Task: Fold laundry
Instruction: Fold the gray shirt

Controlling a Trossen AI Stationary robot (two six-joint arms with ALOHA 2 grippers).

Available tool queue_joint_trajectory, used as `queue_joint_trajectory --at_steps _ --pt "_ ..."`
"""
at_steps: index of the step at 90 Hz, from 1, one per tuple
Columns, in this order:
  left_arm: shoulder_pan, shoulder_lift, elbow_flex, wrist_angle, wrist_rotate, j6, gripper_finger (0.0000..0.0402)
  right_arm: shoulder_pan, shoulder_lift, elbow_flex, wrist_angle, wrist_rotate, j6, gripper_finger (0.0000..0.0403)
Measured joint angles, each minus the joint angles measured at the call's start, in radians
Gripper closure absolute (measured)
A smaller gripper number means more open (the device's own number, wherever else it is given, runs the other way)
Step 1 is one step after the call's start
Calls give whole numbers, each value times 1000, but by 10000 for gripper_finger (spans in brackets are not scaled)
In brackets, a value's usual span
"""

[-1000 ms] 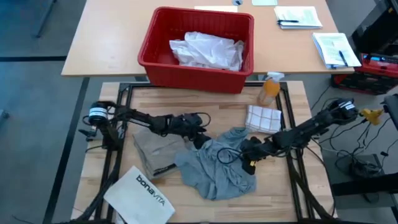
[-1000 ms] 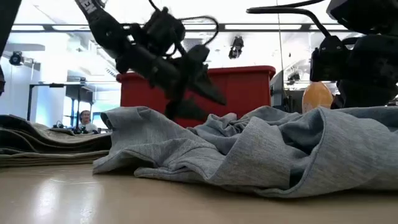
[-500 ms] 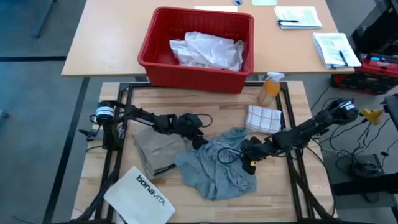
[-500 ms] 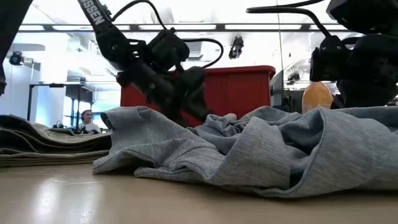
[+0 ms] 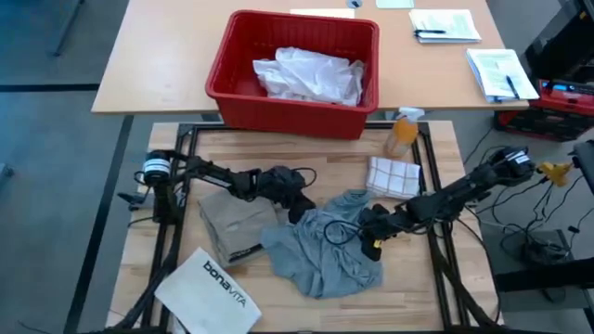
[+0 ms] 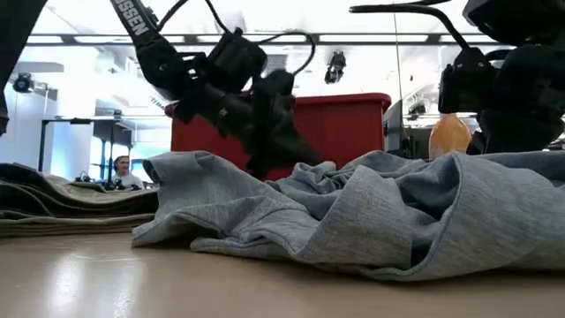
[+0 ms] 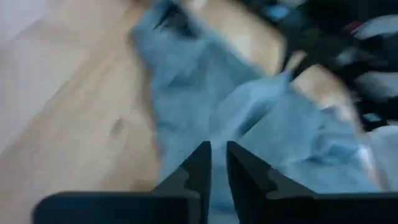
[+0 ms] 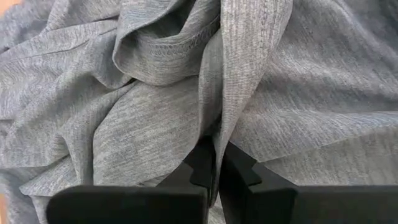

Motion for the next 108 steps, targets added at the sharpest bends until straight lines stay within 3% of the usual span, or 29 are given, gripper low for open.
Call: queue_joint_trajectory --at_steps 11,22,30,38,45,54,85,108 --pt "11 -10 2 11 0 -9 266 0 0 0 0 0 0 403" --pt "12 1 2 -22 -7 -55 136 0 0 0 0 0 -5 403" --pt "24 21 2 -49 42 -106 44 0 0 0 -1 0 -8 403" --pt "30 47 1 -71 67 -137 13 0 0 0 -1 0 -8 403" --pt "31 65 1 -58 91 -133 37 0 0 0 -1 0 -9 403" --pt "29 91 2 -2 129 -137 95 0 0 0 -1 0 -9 403" --pt "30 96 2 40 139 -129 374 0 0 0 -1 0 -8 403" --pt "29 66 1 32 137 -162 398 0 -38 25 -35 -2 -16 403"
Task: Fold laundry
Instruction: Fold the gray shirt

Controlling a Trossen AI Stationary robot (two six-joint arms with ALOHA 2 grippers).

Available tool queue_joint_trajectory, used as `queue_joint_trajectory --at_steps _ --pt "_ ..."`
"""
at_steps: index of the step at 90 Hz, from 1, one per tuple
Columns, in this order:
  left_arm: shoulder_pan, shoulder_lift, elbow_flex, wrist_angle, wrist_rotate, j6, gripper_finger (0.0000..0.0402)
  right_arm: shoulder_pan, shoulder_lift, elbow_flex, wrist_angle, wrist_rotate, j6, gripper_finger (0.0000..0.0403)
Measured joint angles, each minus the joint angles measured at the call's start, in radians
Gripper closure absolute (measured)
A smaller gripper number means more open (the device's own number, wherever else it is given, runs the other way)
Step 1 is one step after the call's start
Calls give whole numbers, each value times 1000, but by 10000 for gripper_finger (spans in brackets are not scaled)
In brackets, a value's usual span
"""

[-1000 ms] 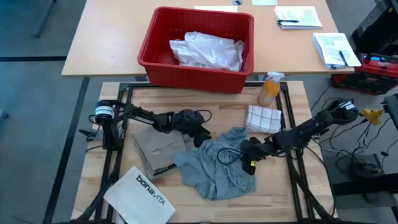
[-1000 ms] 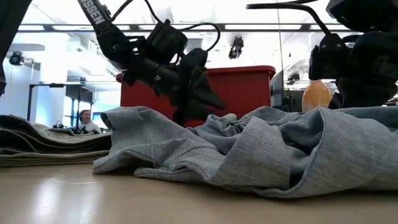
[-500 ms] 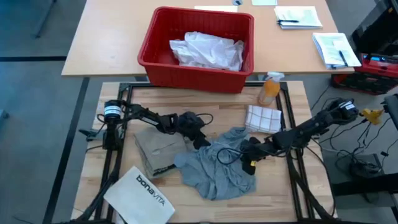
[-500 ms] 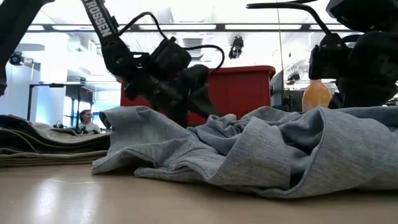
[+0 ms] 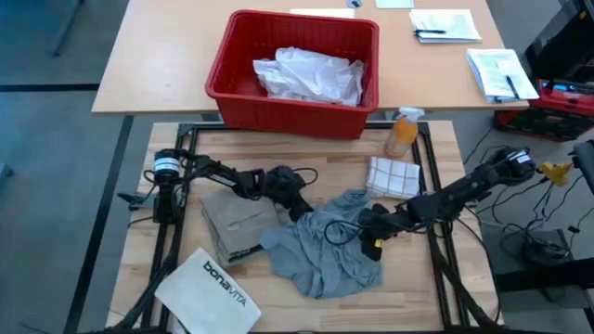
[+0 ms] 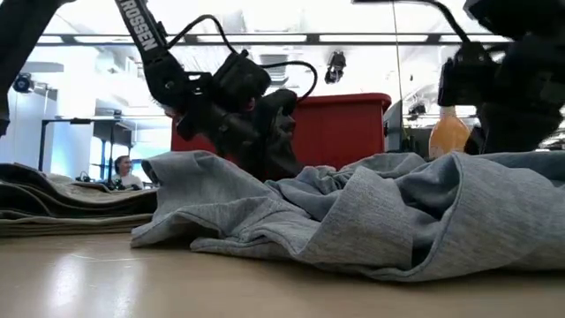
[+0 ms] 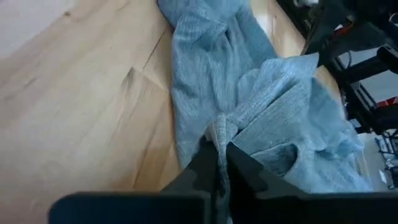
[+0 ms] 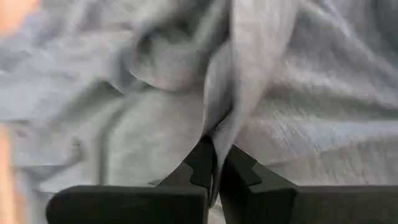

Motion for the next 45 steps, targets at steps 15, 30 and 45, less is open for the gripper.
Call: queue_joint_trajectory --at_steps 15,30,45 --pt "-10 -55 0 -3 20 -12 400 0 -44 54 -144 4 -18 403" --pt "-21 -110 0 -3 21 -30 400 -33 -106 65 -234 9 -7 403" --pt "-32 -158 0 -24 21 -28 400 -108 -182 65 -275 23 -7 403"
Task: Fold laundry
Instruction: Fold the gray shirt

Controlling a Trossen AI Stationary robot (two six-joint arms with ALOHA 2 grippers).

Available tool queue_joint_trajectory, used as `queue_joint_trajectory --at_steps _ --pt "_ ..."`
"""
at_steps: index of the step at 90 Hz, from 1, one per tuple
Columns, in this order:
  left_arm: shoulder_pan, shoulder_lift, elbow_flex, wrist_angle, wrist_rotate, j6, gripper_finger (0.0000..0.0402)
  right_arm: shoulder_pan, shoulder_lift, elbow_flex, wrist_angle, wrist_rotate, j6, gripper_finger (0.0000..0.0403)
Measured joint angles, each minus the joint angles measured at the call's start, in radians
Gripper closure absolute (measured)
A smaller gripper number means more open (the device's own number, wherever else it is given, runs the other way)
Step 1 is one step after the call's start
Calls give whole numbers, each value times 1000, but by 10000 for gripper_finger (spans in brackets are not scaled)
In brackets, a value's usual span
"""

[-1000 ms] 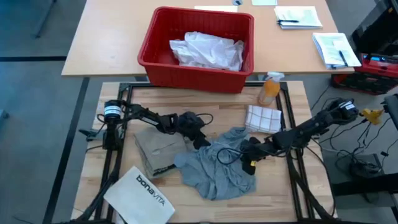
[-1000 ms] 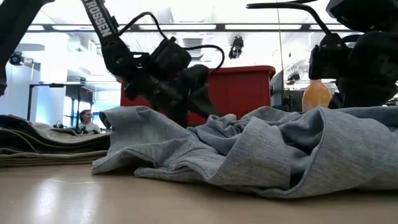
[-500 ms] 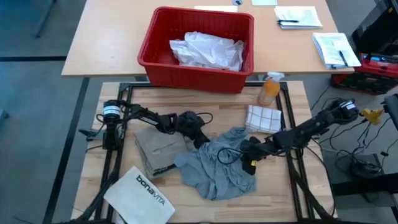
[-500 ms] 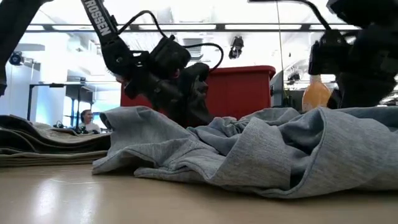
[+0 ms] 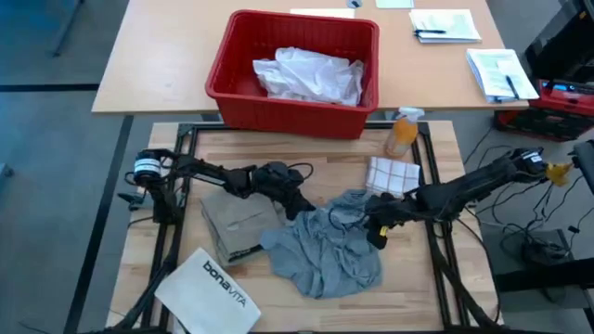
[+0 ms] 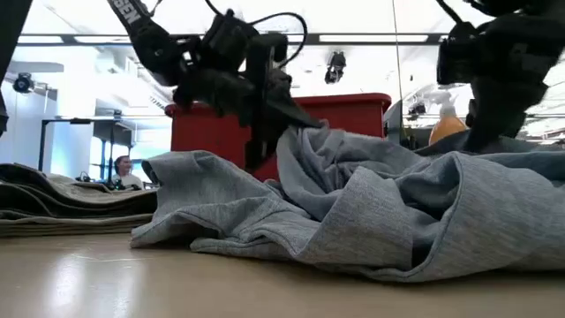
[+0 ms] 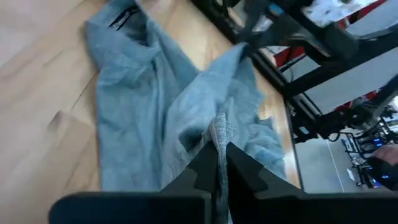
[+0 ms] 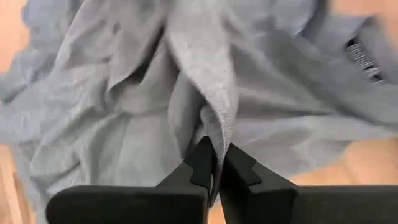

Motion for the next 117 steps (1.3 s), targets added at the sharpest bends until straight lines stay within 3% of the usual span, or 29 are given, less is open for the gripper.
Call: queue_joint_trajectory --at_steps 21,45,74,90,103,117 --pt "-13 -15 0 -26 -1 4 400 -164 -70 0 -11 45 -136 403" --pt "-31 -15 -1 -112 -24 31 400 -355 8 -3 -18 66 -286 403" --pt "-58 -15 -29 -123 -56 26 400 -443 187 -4 107 174 -297 403" --pt "-70 -15 -33 -124 -59 21 400 -444 220 -3 152 219 -163 401" --pt "-74 -15 -33 -124 -68 21 400 -420 123 16 153 216 -192 365" --pt "-74 -15 -33 -124 -77 21 400 -409 -19 23 148 215 -267 275"
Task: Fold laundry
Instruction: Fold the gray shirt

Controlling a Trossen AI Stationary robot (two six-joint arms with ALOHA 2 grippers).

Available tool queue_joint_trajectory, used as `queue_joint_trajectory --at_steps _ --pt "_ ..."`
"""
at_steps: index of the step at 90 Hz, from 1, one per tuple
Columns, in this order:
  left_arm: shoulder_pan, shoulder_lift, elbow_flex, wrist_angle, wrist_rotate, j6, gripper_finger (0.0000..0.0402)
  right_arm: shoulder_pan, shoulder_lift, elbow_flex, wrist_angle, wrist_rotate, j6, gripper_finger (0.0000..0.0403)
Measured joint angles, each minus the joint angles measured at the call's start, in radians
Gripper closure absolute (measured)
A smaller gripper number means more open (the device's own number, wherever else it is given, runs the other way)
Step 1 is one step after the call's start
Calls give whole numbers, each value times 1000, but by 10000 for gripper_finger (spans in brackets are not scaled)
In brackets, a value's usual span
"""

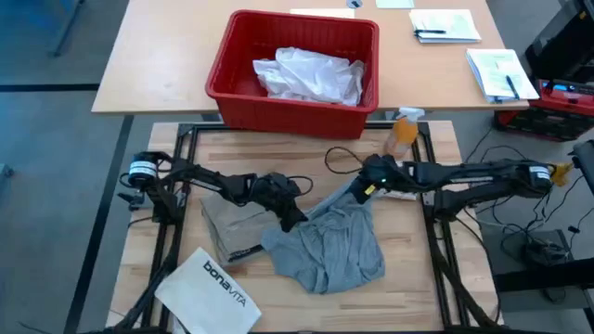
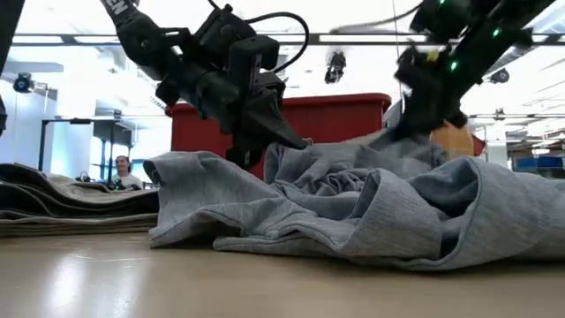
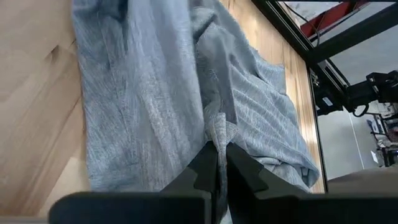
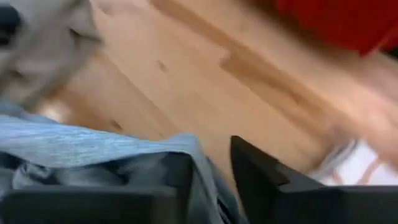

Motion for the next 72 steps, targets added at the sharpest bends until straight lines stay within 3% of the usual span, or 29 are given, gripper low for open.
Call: queue_joint_trajectory --at_steps 16,29,55,67,72 --pt "0 0 0 1 -2 6 400 -15 -87 -5 -64 50 61 158" --pt "0 0 0 2 -2 7 400 -15 -83 -5 -76 50 90 105" --pt "0 0 0 2 -2 9 399 -16 -70 -5 -76 70 114 86" --pt "0 0 0 3 -3 8 400 -25 -77 5 -139 111 422 96" --pt "0 0 0 3 -3 4 400 -35 -76 5 -142 108 476 101"
